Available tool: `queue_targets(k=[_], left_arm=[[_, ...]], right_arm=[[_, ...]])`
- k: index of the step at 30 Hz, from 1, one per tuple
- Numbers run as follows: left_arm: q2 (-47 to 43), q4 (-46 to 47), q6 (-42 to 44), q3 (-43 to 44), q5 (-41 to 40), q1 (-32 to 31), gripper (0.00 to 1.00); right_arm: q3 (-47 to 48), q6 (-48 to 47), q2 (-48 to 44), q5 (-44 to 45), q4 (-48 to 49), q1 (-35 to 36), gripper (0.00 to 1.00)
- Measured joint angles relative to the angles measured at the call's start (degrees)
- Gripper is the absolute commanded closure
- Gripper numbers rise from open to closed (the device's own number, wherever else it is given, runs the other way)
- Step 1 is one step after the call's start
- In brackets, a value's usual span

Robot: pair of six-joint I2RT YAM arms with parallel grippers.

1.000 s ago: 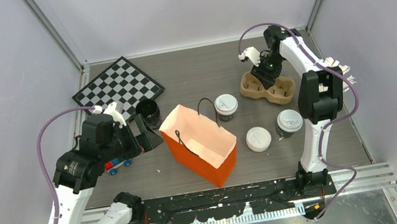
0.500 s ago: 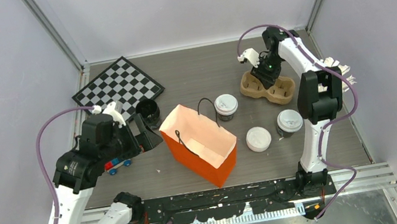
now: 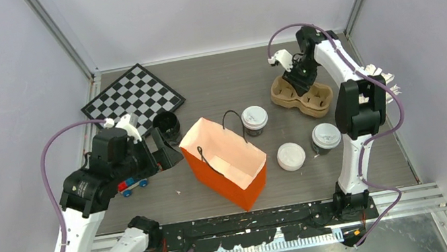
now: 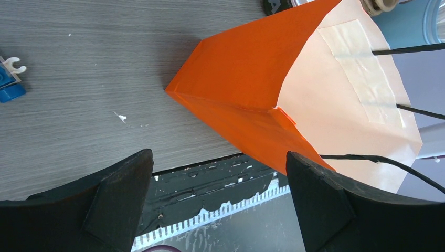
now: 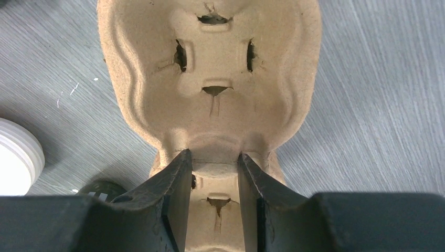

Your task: Pack the takeout coffee

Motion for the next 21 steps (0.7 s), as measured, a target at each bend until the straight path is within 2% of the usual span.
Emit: queue_targets(k=[11, 21], left_arm=[[0.24, 0.15, 0.02, -0.04, 0.00, 0.00, 0.00], [3.72, 1.46, 0.94, 0.02, -0.74, 0.00, 0.00]], right_arm=[[4.98, 3.63, 0.02, 0.11, -2.19, 0.20, 0.62], [9.73, 13.68, -0.26, 4.00, -1.22, 4.94, 0.63]])
